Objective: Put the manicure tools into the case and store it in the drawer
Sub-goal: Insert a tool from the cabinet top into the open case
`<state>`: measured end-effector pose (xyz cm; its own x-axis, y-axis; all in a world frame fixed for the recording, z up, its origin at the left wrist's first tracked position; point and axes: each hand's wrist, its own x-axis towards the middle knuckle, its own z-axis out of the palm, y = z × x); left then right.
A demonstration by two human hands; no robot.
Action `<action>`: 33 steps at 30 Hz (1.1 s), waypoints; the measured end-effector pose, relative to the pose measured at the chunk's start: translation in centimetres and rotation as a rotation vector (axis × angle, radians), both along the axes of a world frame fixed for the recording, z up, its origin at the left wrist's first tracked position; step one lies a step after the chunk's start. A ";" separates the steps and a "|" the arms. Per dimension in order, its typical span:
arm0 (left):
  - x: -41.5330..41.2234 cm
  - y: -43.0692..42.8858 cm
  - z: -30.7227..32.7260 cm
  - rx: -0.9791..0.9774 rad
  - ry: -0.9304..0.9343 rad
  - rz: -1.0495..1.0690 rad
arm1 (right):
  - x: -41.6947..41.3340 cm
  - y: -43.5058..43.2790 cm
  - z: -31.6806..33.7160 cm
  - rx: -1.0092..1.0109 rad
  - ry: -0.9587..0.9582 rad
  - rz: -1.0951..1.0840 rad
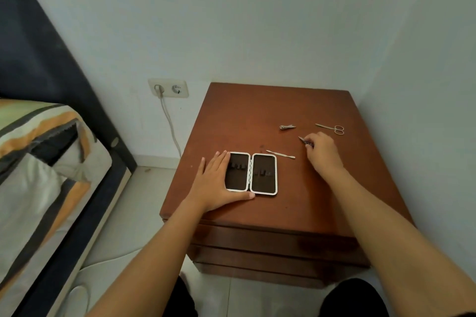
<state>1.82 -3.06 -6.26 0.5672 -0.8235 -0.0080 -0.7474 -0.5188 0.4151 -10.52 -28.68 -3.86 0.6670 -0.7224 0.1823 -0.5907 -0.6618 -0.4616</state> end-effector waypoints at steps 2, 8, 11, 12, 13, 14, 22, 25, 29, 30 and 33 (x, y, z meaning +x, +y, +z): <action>-0.1 0.2 0.0 -0.003 -0.001 -0.005 | -0.3 0.1 0.0 -0.003 -0.042 0.009; -0.1 1.3 0.2 0.003 -0.007 -0.041 | 0.3 2.4 1.2 0.098 -0.306 0.102; -0.3 1.6 0.1 0.005 -0.041 -0.031 | 2.3 4.8 2.2 0.252 -0.302 0.187; -0.4 1.6 0.0 0.003 -0.044 -0.024 | 2.9 5.6 2.4 0.321 -0.302 0.213; -0.5 1.6 0.0 -0.001 -0.043 -0.016 | 3.6 6.4 2.6 0.361 -0.287 0.236; -0.6 1.6 0.0 -0.005 -0.041 -0.010 | 4.1 7.1 2.8 0.367 -0.249 0.259; -0.6 1.7 0.0 -0.043 -0.054 -0.002 | 6.6 9.2 3.9 0.312 0.060 0.440; -0.6 1.7 -0.1 -0.058 -0.060 0.000 | 7.4 9.5 4.1 0.318 0.031 0.410; -0.6 1.7 -0.1 -0.064 -0.053 0.001 | 8.2 10.1 3.5 0.350 -0.013 0.378; -0.6 1.7 -0.1 -0.066 -0.051 0.001 | 8.3 10.3 3.2 0.351 -0.018 0.375; -0.7 1.8 -0.1 -0.060 -0.056 0.002 | 8.8 10.7 2.4 0.351 -0.034 0.344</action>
<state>1.14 -1.29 -6.35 0.5669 -0.8205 0.0734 -0.7695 -0.4956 0.4028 -1.75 -17.98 -1.49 0.8757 -0.4829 -0.0064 -0.3455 -0.6171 -0.7070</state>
